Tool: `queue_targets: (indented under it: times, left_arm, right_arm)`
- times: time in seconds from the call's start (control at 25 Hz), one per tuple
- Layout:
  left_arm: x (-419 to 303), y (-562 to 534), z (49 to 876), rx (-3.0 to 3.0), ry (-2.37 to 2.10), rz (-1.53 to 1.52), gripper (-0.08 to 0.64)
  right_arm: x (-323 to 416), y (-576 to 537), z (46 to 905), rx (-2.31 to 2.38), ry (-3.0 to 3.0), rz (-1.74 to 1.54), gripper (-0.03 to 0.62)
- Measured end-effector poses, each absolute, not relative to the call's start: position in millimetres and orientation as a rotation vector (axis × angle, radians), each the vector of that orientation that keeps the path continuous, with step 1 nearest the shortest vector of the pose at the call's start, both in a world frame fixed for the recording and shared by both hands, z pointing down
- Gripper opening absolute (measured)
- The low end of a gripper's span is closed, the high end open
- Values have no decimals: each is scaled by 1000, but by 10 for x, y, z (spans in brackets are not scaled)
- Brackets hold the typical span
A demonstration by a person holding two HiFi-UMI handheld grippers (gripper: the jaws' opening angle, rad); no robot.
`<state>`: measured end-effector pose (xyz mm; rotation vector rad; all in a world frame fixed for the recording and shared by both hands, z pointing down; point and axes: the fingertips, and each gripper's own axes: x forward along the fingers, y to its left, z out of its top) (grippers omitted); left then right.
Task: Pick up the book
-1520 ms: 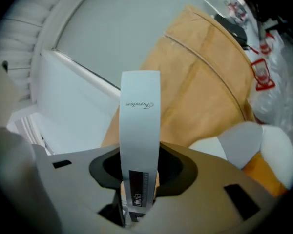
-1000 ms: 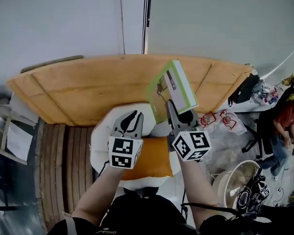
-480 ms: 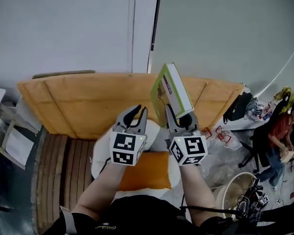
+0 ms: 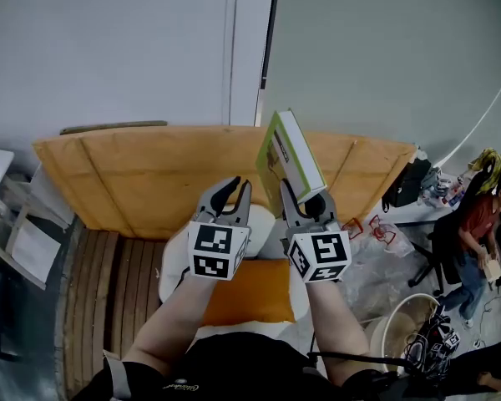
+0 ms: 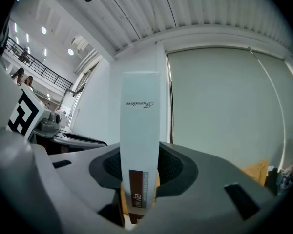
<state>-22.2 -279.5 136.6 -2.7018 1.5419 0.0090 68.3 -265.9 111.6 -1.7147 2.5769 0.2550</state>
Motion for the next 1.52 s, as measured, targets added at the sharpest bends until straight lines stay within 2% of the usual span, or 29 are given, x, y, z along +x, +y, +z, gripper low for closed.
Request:
queue_targets:
  times: [1.52]
  left_arm:
    - [-228,-2774,1414,-2720,1550,26,63]
  right_arm:
    - [636,-2635,1214,-1719,2601,249,132]
